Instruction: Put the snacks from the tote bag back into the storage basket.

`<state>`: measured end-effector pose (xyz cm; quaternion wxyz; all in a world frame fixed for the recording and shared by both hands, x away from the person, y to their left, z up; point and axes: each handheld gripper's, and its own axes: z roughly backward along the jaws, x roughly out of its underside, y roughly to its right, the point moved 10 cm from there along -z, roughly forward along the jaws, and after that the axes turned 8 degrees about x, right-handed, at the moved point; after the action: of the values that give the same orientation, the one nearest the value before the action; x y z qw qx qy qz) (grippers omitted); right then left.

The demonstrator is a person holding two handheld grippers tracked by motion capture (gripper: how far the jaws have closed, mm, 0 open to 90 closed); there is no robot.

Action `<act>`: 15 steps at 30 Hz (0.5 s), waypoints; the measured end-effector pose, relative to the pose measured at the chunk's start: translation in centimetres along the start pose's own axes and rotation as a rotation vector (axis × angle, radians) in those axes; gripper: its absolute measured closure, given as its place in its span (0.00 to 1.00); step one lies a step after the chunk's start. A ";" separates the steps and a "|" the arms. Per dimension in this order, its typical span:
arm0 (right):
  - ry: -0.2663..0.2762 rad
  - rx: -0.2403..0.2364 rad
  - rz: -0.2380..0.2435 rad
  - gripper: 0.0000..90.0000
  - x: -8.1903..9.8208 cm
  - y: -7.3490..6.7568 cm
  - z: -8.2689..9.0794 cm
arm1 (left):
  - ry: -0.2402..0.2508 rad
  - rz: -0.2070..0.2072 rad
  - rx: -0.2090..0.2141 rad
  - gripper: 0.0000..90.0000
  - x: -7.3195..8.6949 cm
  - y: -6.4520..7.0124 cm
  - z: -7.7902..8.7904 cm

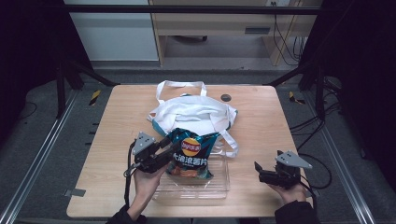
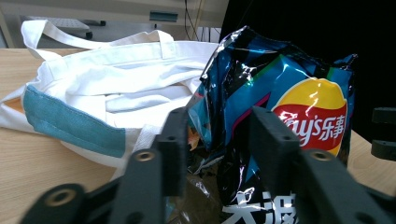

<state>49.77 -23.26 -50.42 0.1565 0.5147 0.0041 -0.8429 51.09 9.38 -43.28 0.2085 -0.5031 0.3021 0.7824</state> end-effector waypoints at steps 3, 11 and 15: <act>-0.001 -0.001 -0.003 0.07 0.0 0.0 0.0 | -0.008 -0.003 0.004 0.48 0.0 0.1 0.1; 0.003 -0.003 -0.011 0.07 -0.1 0.0 0.1 | -0.015 -0.024 0.009 0.34 -0.1 0.3 0.5; 0.003 -0.001 -0.011 0.07 -0.1 0.0 0.2 | -0.027 -0.034 0.008 0.31 0.1 0.2 0.9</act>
<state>49.66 -23.28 -50.26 0.1520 0.5160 0.0077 -0.8429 50.35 9.87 -43.00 0.2278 -0.4969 0.2936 0.7842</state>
